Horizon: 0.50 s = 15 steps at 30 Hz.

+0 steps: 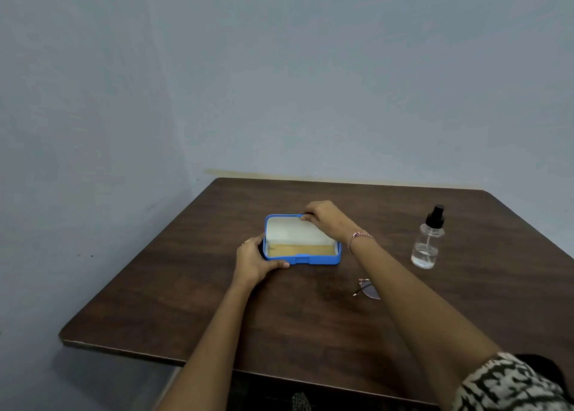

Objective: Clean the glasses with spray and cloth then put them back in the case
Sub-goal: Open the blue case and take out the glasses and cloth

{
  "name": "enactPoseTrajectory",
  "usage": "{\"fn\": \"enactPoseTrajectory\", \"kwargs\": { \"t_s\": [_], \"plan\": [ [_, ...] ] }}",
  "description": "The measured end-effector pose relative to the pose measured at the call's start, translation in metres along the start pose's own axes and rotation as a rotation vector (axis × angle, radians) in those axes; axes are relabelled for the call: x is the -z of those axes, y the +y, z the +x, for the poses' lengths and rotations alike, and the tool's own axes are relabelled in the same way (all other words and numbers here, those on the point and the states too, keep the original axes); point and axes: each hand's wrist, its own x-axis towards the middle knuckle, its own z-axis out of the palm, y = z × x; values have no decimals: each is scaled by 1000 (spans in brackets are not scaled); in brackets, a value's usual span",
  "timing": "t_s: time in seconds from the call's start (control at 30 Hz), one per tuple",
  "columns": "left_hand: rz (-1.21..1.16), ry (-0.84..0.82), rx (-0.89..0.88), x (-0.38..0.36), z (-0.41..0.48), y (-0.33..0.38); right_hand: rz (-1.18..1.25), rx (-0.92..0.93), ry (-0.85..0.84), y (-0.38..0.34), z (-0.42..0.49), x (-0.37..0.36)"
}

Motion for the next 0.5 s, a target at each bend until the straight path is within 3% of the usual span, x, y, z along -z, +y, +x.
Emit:
{"fn": "enactPoseTrajectory", "kwargs": {
  "t_s": [0.33, 0.5],
  "plan": [
    [72, 12, 18, -2, 6, -7, 137, -113, -153, 12, 22, 7],
    [115, 13, 16, -1, 8, -8, 174, -74, -103, 8, 17, 10]
  ]
}}
